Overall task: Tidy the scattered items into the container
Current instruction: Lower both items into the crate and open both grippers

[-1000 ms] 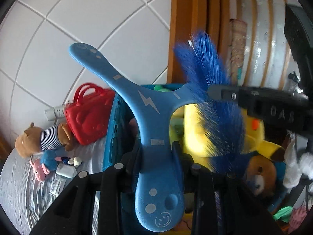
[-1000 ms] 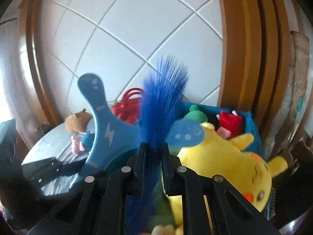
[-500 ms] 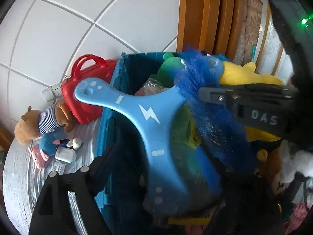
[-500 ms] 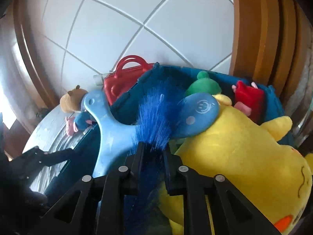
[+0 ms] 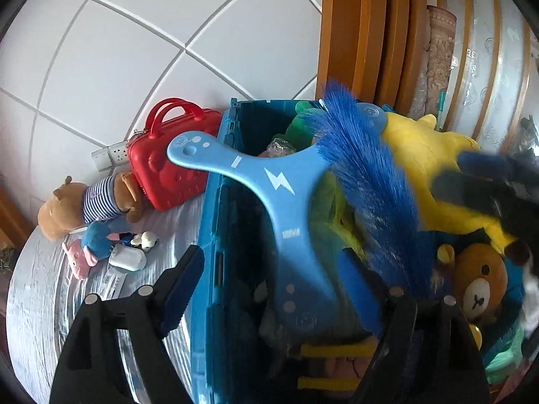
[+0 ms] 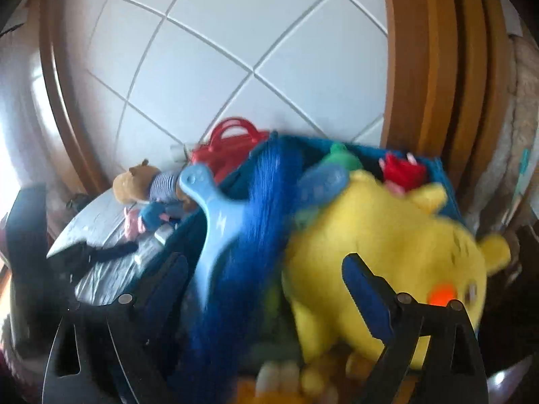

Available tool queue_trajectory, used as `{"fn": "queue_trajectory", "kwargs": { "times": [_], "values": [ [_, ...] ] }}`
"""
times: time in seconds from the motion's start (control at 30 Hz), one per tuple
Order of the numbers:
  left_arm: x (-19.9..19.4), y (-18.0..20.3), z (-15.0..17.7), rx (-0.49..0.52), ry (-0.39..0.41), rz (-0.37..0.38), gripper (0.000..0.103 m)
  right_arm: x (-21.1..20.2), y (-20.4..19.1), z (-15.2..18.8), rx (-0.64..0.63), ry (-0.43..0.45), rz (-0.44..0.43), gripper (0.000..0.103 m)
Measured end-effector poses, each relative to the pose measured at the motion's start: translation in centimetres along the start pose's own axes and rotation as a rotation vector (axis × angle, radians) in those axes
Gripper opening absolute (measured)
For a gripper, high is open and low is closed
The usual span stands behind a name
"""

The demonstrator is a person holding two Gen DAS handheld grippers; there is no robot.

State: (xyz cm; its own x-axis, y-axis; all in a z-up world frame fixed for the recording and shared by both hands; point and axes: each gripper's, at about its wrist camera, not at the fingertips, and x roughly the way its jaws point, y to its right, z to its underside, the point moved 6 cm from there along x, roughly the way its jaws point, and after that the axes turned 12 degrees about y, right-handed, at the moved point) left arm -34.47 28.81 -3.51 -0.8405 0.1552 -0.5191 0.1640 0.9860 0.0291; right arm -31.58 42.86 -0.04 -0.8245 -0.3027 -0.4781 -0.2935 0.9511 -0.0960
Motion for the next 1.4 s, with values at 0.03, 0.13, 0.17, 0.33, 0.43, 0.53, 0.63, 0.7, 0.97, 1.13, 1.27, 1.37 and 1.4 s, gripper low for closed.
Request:
{"fn": "queue_trajectory", "kwargs": {
  "times": [0.03,0.13,0.17,0.33,0.43,0.53,0.63,0.7,0.97,1.13,1.27,1.37,1.4],
  "values": [
    [-0.2,-0.1,0.3,-0.001,0.000,0.000,0.082,-0.6,0.0,0.9,0.008,-0.013,0.004,0.094],
    [-1.1,-0.2,1.4,0.000,0.004,-0.002,0.082,-2.4,-0.4,4.2,0.023,-0.046,0.027,0.092],
    [-1.5,-0.3,1.7,0.003,0.010,-0.003,0.082,-2.8,-0.9,4.9,0.018,-0.056,0.027,0.087],
    [-3.3,-0.9,3.2,-0.007,0.043,-0.002,0.082,-4.5,-3.0,8.7,0.005,-0.107,0.025,0.055],
    [-4.0,-1.1,4.5,-0.015,0.033,0.005,0.082,-4.6,-3.6,10.4,0.067,-0.132,-0.015,0.055],
    [-4.6,-1.2,5.5,-0.016,0.026,0.011,0.082,-4.0,-4.1,11.8,0.065,-0.168,-0.021,0.047],
    [-5.1,-1.8,6.1,-0.041,0.018,0.010,0.082,-3.2,-5.4,12.2,-0.024,-0.193,-0.015,0.019],
    [-5.5,-2.3,6.2,-0.050,0.026,-0.005,0.082,-2.7,-5.6,11.6,-0.090,-0.187,0.017,0.016],
    [-6.2,-2.5,5.7,-0.064,0.040,-0.019,0.082,-0.8,-1.7,4.5,-0.278,-0.096,0.190,0.015],
    [-6.5,-2.1,5.7,-0.051,0.034,-0.027,0.082,2.6,-0.4,7.4,-0.216,-0.184,0.106,0.028],
    [-6.8,-2.3,6.0,-0.068,0.033,-0.037,0.082,1.9,-0.5,7.5,-0.199,-0.139,0.101,0.081],
    [-7.5,-2.5,6.6,-0.087,0.036,-0.040,0.096,-1.0,-0.8,5.6,-0.186,-0.040,0.090,0.100],
    [-7.7,-2.5,6.8,-0.093,0.038,-0.040,0.096,-1.9,-1.0,5.2,-0.182,-0.017,0.084,0.100]
  ]
}}
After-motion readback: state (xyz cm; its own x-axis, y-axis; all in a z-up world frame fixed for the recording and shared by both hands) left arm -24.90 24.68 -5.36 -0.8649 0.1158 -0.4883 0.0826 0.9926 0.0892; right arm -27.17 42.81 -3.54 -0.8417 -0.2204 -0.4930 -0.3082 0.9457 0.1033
